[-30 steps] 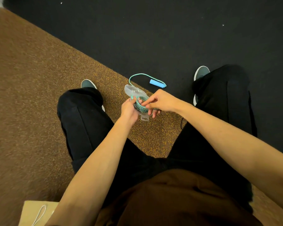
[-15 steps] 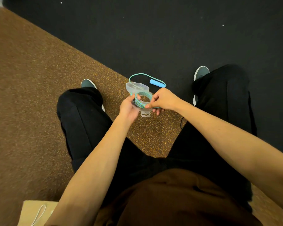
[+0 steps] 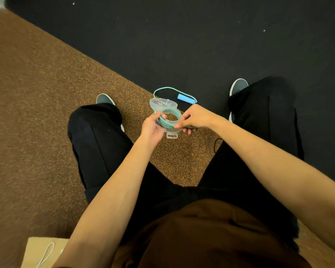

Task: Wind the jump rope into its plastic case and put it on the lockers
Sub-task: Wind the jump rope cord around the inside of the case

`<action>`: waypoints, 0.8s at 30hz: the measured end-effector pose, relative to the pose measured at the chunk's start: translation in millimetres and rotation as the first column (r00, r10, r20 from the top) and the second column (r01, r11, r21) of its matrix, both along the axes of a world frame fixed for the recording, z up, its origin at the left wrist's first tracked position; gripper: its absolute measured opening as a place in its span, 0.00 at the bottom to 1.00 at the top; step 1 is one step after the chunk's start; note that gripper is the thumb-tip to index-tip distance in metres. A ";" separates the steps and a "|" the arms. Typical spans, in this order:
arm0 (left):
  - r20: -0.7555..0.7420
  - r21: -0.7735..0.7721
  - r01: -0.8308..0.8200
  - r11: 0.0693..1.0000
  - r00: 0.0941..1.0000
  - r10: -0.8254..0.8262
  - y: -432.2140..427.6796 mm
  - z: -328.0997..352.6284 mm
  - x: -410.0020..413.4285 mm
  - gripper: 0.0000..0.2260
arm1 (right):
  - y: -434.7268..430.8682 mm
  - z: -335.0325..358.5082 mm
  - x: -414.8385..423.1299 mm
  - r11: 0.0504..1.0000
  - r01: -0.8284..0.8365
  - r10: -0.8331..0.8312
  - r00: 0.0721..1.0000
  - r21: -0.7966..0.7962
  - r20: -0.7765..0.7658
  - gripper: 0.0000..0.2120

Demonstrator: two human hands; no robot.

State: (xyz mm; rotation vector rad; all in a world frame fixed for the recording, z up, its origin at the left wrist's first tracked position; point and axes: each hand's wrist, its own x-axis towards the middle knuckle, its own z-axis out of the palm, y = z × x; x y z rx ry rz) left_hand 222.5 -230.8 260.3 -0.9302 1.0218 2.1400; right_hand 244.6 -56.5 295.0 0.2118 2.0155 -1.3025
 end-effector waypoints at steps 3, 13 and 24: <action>-0.003 0.021 0.011 1.000 1.000 -0.011 1.7 6.8 1.8 0.07 | 7.2 -0.7 -4.1 1.000 -0.020 0.019 0.998 0.011 0.055 0.13; -0.024 -0.070 0.184 0.980 0.982 -0.187 5.2 15.6 6.7 0.05 | 20.4 2.2 -9.1 0.976 -0.219 0.213 0.960 0.015 0.184 0.09; -0.116 -0.074 0.386 0.920 0.913 -0.392 5.3 19.4 11.4 0.08 | 32.9 0.0 -11.5 0.965 -0.247 0.217 0.942 0.092 0.257 0.03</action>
